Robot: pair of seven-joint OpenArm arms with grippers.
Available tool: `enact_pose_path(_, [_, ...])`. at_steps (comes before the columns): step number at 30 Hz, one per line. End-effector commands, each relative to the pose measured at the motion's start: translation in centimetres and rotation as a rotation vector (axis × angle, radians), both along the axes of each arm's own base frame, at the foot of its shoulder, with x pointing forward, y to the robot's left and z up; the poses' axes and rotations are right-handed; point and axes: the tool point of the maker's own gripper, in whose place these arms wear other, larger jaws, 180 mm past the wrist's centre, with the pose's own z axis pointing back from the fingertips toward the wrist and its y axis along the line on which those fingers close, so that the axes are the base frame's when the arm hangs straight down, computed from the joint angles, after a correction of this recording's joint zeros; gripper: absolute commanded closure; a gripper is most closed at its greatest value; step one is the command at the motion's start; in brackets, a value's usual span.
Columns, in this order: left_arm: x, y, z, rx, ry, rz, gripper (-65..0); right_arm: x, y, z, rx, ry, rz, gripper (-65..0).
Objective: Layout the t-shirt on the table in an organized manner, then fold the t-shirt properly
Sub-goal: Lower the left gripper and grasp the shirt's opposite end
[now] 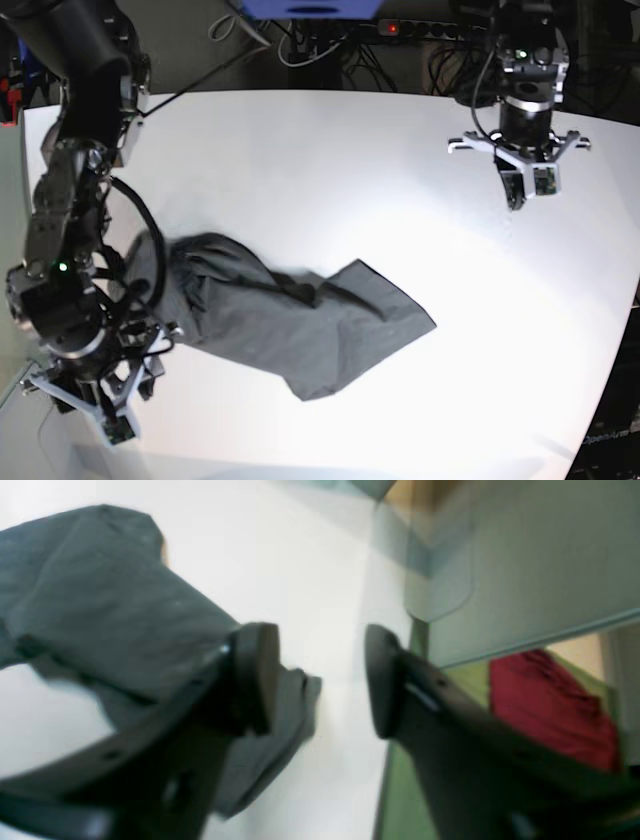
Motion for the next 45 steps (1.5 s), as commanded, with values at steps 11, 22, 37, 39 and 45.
enact_pose_path(11, [5.1, -0.3, 5.6, 0.000, -0.208, -0.004, -0.5, -1.9, -5.6, -1.3, 0.046, -0.002, -0.148, -38.1])
enact_pose_path(22, [17.0, -4.3, 5.3, -0.120, -0.117, -0.059, -0.5, -3.1, -5.5, -3.6, 0.045, 0.059, -0.150, -38.1])
enact_pose_path(37, [24.5, -8.7, -5.5, -0.243, 0.115, -0.113, -0.4, -3.2, -5.3, -3.9, 0.048, 0.067, -0.148, -38.1])
enact_pose_path(39, [24.1, -9.3, -7.1, -0.230, 0.137, -0.128, -0.4, -3.2, -5.1, -4.1, 0.057, 0.070, -0.146, -38.1])
enact_pose_path(45, [23.9, -9.1, -10.5, -0.213, 0.210, -0.115, -0.4, -3.1, -4.7, -4.2, 0.068, 0.070, -0.142, -38.1])
